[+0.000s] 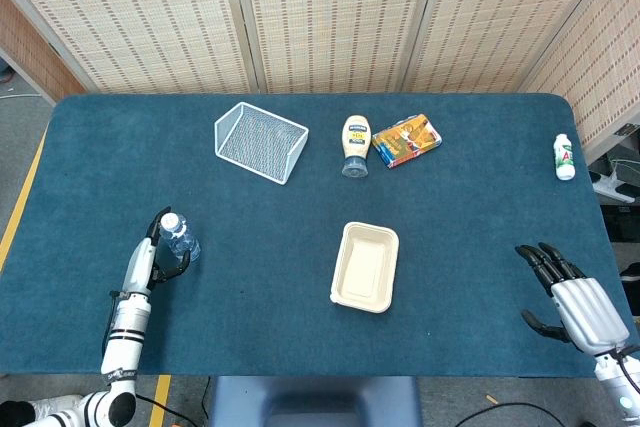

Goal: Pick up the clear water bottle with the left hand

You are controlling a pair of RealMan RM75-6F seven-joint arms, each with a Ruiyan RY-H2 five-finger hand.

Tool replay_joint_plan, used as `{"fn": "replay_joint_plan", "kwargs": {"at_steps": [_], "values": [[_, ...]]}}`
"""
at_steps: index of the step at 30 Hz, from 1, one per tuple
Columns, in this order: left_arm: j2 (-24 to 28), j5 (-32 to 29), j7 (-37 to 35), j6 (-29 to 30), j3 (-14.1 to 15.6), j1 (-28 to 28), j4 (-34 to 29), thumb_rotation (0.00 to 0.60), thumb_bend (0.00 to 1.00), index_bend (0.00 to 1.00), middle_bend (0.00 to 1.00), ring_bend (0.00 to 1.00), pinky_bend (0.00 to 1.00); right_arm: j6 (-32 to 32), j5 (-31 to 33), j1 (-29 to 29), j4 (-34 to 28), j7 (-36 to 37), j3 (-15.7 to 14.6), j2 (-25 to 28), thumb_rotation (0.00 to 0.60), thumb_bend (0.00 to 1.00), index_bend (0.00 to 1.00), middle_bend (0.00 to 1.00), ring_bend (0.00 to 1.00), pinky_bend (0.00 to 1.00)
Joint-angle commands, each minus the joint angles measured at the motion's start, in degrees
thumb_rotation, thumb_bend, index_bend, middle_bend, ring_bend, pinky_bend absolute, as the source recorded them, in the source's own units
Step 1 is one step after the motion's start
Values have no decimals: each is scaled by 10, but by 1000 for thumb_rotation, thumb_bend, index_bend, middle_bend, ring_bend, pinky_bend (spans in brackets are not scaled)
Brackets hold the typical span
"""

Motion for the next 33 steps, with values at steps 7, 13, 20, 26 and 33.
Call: {"fn": "replay_joint_plan", "kwargs": {"at_steps": [7, 13, 20, 26, 33], "values": [[-70, -12, -31, 64, -33, 3, 53, 600, 471, 320, 384, 316, 275, -3, 1, 2, -1, -1, -1, 1, 600, 208, 0, 69, 0, 233], [-74, 19, -32, 96, -31, 0, 58, 600, 673, 536, 608, 519, 486, -6, 3, 3, -2, -1, -1, 2, 600, 208, 0, 69, 0, 233], [-50, 123, 69, 185, -20, -27, 80, 600, 714, 572, 640, 548, 516, -11, 2, 5, -3, -1, -3, 4, 600, 208, 0, 69, 0, 233], [-44, 222, 233, 261, 4, -69, 206, 600, 713, 615, 674, 574, 613, -12, 4, 5, -5, -3, -3, 5, 600, 208, 0, 69, 0, 233], [-23, 154, 11, 215, 0, -44, 42, 600, 720, 669, 721, 613, 650, -13, 4, 6, -5, -2, -4, 6, 600, 208, 0, 69, 0, 233]]}}
